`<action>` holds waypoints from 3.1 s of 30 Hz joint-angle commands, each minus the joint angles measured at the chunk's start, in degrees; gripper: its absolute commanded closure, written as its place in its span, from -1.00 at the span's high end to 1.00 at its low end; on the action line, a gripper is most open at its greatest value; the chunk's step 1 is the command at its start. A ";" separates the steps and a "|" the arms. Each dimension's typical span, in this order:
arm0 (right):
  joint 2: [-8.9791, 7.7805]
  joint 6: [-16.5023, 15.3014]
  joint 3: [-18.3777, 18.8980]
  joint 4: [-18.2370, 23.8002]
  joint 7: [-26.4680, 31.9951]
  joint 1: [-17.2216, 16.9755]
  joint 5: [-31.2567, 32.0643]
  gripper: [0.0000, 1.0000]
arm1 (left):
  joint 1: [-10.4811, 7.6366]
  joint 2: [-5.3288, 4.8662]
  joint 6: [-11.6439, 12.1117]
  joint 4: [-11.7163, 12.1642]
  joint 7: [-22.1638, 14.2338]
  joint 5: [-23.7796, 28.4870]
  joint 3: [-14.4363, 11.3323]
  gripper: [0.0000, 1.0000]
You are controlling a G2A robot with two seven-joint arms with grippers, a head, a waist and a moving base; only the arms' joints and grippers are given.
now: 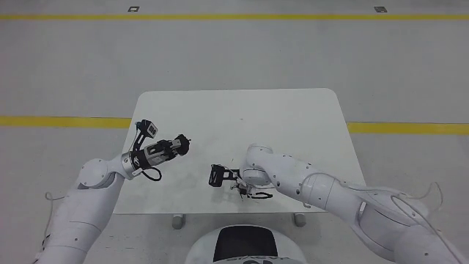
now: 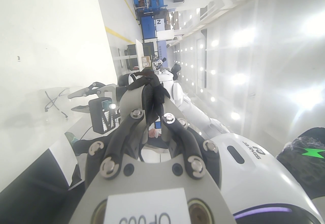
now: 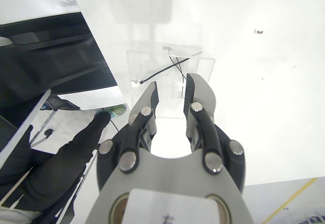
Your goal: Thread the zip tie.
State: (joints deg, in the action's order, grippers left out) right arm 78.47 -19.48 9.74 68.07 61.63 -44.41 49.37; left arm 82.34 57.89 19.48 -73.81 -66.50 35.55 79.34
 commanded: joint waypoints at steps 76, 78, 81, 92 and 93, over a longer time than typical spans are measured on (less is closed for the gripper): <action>5.52 0.00 0.00 -5.58 9.70 -0.20 3.55 -1.00 | 0.00 0.00 0.00 0.00 0.00 0.00 0.00 -1.00; 4.94 0.00 0.00 -4.38 10.61 -0.09 3.67 -1.00 | 0.00 0.00 0.00 0.00 0.00 0.00 0.00 -1.00; 4.11 0.00 0.00 -3.09 10.80 0.09 3.72 -1.00 | 0.00 0.00 0.00 0.00 0.00 0.00 0.00 -1.00; 3.20 2.05 0.00 0.65 18.01 -1.14 8.01 -1.00 | 0.00 0.00 0.00 0.00 0.00 0.00 0.00 -1.00; 3.34 2.06 0.00 0.43 18.01 -1.30 8.70 -1.00 | 0.00 0.00 0.00 0.00 0.00 0.00 0.00 -1.00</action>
State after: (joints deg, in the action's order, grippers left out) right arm 81.68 -17.43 9.73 68.75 79.70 -45.55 57.33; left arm 82.34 57.89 19.48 -73.81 -66.50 35.55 79.34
